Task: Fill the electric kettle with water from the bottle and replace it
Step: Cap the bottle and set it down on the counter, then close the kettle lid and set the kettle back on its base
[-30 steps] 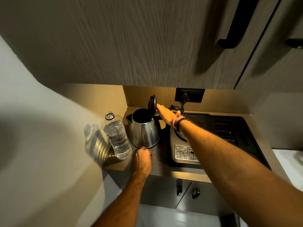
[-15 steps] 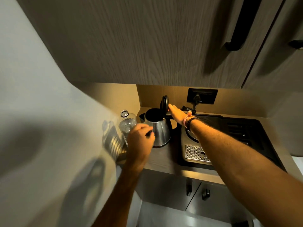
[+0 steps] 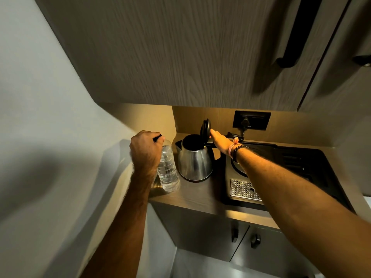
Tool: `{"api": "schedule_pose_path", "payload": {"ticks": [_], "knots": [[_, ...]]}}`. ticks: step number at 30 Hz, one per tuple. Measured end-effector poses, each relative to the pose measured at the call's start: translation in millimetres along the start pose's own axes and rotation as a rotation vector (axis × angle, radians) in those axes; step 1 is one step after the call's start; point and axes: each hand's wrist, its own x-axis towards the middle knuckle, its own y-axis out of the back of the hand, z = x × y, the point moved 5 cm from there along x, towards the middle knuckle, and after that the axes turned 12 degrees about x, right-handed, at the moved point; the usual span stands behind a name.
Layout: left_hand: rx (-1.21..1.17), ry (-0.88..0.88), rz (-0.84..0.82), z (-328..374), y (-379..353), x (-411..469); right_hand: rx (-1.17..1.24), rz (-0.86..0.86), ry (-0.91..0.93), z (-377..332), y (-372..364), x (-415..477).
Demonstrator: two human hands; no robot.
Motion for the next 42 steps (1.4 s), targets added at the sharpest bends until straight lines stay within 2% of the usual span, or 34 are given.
{"api": "schedule_pose_path", "payload": {"ticks": [9, 14, 16, 19, 21, 22, 26, 28, 32, 42], "knots": [[-0.034, 0.060, -0.080, -4, -4, -3, 0.016, -0.006, 0.010, -2, -1, -1], [-0.060, 0.076, -0.109, -4, -2, -4, 0.028, 0.005, -0.092, -2, 0, 3], [-0.067, 0.053, -0.020, 2, 7, -8, 0.056, 0.063, -0.201, -1, 0, 3], [-0.119, -0.085, 0.269, 25, 25, -22, 0.019, 0.103, -0.242, -4, -2, 1], [-0.132, -0.228, 0.313, 48, 18, -33, 0.021, 0.107, -0.231, -5, -2, 3], [-0.127, -0.279, 0.230, 59, 5, -35, 0.014, 0.105, -0.224, -3, -1, 4], [0.020, -0.267, -0.376, 77, -83, -44, -0.007, 0.130, -0.170, 5, 11, 4], [0.149, -0.248, -0.519, 70, -119, -46, -0.031, 0.135, -0.138, 10, 17, 2], [0.313, -0.222, -0.571, 50, -154, -38, -0.068, 0.108, -0.105, 15, 21, -1], [0.317, -0.268, -0.555, 43, -168, -32, 0.044, 0.043, -0.040, 22, 10, 0]]}}
